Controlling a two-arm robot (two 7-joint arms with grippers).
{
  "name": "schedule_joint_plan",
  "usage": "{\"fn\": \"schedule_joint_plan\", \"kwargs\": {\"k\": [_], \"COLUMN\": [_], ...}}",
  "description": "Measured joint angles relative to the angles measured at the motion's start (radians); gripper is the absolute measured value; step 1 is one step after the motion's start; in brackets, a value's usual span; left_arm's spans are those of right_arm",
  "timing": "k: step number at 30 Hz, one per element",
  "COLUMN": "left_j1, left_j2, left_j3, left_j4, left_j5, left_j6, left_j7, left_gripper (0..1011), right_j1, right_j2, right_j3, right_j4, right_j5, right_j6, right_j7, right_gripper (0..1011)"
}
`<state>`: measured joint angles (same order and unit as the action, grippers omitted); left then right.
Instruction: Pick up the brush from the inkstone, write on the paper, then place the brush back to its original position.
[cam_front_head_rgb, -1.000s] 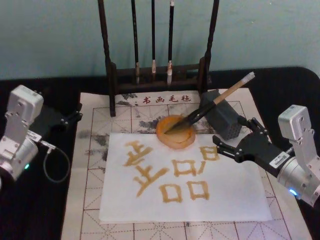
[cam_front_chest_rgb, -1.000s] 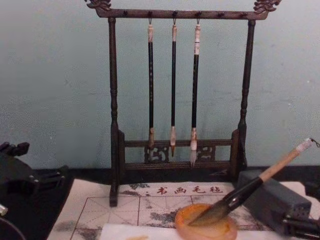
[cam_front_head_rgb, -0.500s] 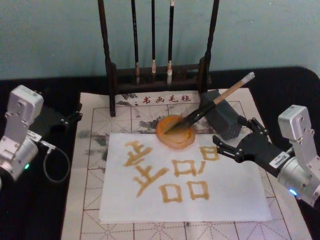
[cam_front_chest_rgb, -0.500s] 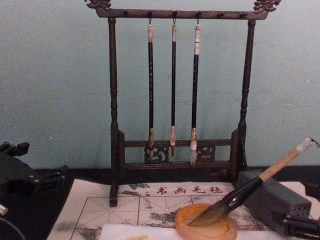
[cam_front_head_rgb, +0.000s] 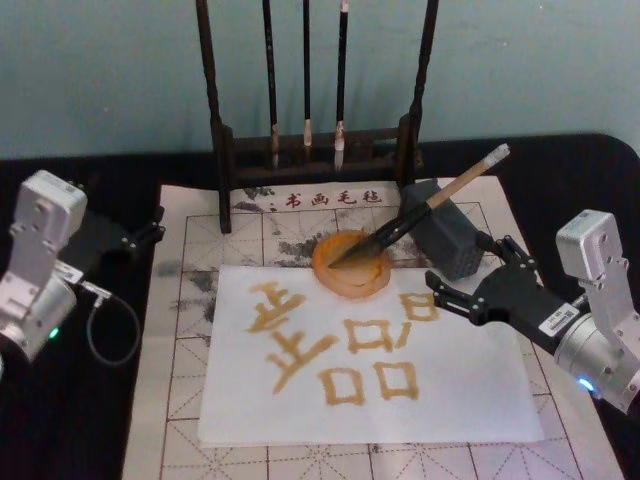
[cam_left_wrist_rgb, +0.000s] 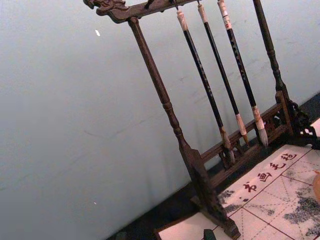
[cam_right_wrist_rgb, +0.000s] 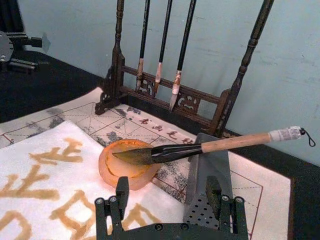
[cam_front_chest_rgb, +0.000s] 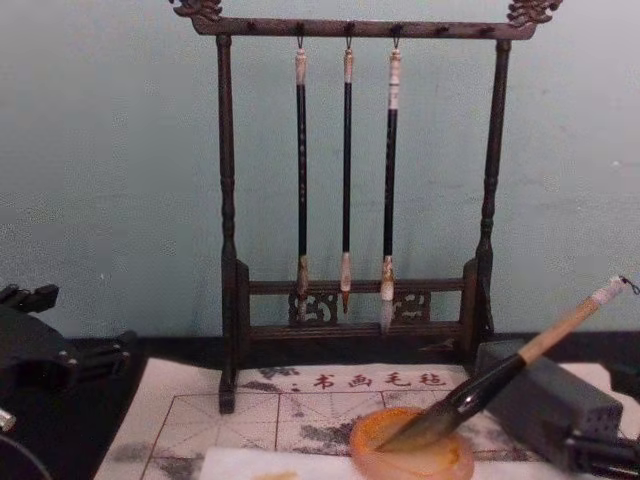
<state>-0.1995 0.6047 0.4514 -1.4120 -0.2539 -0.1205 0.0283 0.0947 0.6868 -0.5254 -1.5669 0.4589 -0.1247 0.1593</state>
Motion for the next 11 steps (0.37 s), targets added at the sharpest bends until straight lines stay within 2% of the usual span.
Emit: {"fn": "schedule_joint_plan", "kwargs": {"k": [11], "left_j1": [0.0], "left_j2": [0.0], "left_j3": [0.0], "left_j4": [0.0], "left_j5": [0.0], "left_j6": [0.0], "left_j7": [0.0], "left_gripper": [1001], "right_j1": [0.0], "right_j2": [0.0], "right_j3": [0.0], "right_j4": [0.0], "right_j5": [0.0], "right_j6": [0.0], "right_j7": [0.0], "right_gripper": [1002]}}
